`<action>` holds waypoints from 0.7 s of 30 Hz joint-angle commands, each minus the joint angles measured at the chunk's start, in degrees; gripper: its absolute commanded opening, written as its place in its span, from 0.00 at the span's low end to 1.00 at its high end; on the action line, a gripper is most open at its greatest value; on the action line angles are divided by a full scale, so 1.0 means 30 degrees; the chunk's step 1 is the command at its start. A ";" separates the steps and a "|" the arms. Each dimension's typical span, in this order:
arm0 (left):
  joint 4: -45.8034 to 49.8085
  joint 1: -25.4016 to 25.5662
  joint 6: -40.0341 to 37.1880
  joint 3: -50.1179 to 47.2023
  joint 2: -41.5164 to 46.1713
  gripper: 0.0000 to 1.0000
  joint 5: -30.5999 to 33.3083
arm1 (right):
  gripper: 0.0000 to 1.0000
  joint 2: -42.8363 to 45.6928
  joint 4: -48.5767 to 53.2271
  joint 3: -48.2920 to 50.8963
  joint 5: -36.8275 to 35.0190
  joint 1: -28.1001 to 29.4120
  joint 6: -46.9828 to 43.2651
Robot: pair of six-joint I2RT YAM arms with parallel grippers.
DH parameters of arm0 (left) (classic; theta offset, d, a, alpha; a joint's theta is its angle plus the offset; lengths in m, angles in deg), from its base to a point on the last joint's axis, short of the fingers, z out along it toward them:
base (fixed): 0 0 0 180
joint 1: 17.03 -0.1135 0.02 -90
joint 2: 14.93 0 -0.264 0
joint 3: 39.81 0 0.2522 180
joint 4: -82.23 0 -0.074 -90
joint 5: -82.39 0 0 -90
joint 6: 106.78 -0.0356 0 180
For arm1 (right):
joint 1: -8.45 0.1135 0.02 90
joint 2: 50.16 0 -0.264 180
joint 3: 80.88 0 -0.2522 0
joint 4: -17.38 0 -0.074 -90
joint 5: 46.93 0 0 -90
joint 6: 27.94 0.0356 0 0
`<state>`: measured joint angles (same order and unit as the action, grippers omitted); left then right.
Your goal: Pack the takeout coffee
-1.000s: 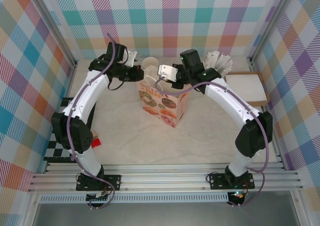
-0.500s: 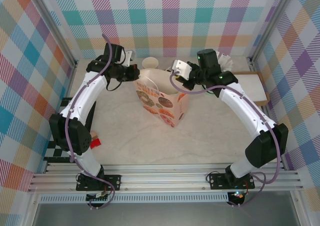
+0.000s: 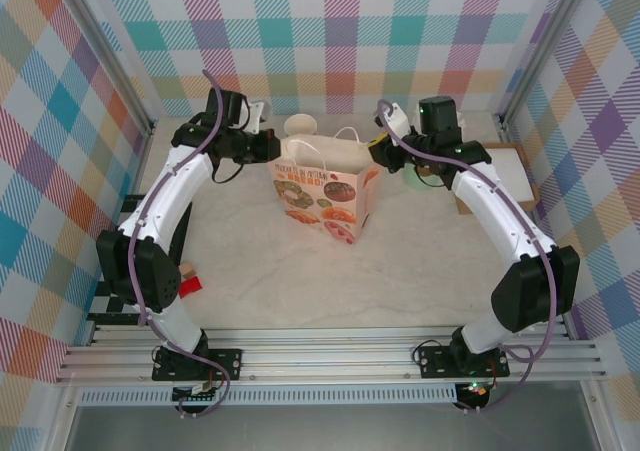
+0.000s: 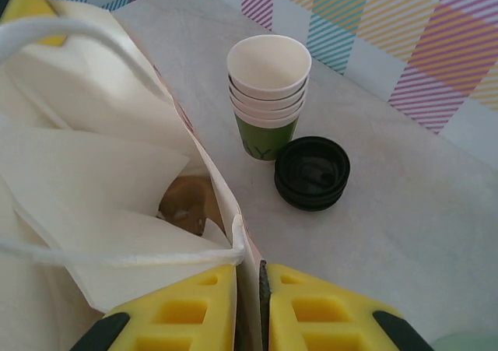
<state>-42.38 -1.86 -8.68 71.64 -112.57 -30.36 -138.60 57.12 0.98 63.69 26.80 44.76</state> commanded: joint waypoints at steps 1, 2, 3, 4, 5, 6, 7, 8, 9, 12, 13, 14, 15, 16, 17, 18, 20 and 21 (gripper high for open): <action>-0.0414 -0.0160 -0.0297 -0.0018 0.0385 0.00 -0.1157 | 0.20 -0.0219 0.0280 -0.0612 0.1130 -0.0068 0.3250; -0.0386 -0.0167 -0.0256 0.0036 0.0397 0.00 -0.1207 | 0.23 -0.0185 0.0228 -0.0610 0.1627 -0.0019 0.3161; -0.0349 -0.0163 -0.0170 0.0144 0.0354 0.00 -0.1099 | 0.25 0.0053 -0.0139 -0.0282 0.1609 0.0010 0.3129; -0.0207 -0.0142 -0.0047 0.0229 0.0332 0.00 -0.0919 | 0.27 0.0333 -0.0402 -0.0016 0.1296 -0.0001 0.3212; 0.0067 -0.0147 0.0074 0.0432 0.0265 0.00 -0.0664 | 0.28 0.0562 -0.0335 0.0059 0.0993 -0.0011 0.3097; 0.0240 -0.0142 0.0177 0.0599 0.0182 0.00 -0.0595 | 0.30 0.0674 -0.0045 -0.0143 0.0800 -0.0037 0.2908; 0.0307 -0.0142 0.0367 0.0725 0.0176 0.00 -0.0515 | 0.33 0.0690 0.0294 -0.0390 0.0723 -0.0032 0.2814; 0.0356 -0.0140 0.0683 0.0800 0.0177 0.00 -0.0400 | 0.37 0.0691 0.0628 -0.0573 0.0713 -0.0027 0.2715; 0.0413 -0.0140 0.0976 0.0862 0.0203 0.00 -0.0430 | 0.42 0.0733 0.0684 -0.0614 0.0706 -0.0043 0.2720; 0.1246 -0.0040 0.2479 0.1216 0.0453 0.00 0.0598 | 0.57 0.1255 -0.0584 -0.0211 -0.0359 -0.0051 0.3736; 0.1819 0.0027 0.3182 0.1409 0.0537 0.00 0.1157 | 0.61 0.1470 -0.1075 -0.0084 -0.0816 -0.0031 0.4705; 0.2295 0.0118 0.3936 0.1435 0.0702 0.00 0.1534 | 0.68 0.1729 -0.1782 0.0118 -0.1549 -0.0038 0.5341; 0.2599 0.0266 0.4693 0.1290 0.0962 0.00 0.1879 | 0.81 0.1997 -0.2535 0.0392 -0.2434 -0.0023 0.5884; 0.2652 0.0419 0.5373 0.1028 0.1287 0.00 0.2199 | 0.98 0.2249 -0.3199 0.0623 -0.3275 -0.0026 0.6344; 0.2528 0.0580 0.6121 0.0646 0.1707 0.00 0.2493 | 1.00 0.2491 -0.3958 0.0897 -0.4360 -0.0045 0.6953; 0.2272 0.0744 0.6761 0.0136 0.2124 0.00 0.2614 | 1.00 0.2682 -0.4431 0.0996 -0.5398 -0.0070 0.7545; 0.1848 0.0981 0.7745 -0.0676 0.2758 0.00 0.2819 | 1.00 0.2711 -0.4268 0.0549 -0.7430 -0.0113 0.9063; 0.1664 0.1076 0.8094 -0.1083 0.3043 0.00 0.2892 | 1.00 0.2583 -0.3514 0.0037 -0.8241 -0.0183 0.9885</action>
<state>-37.58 -0.17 8.67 70.46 -107.74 -23.73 -131.41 49.25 2.97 49.24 26.76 65.87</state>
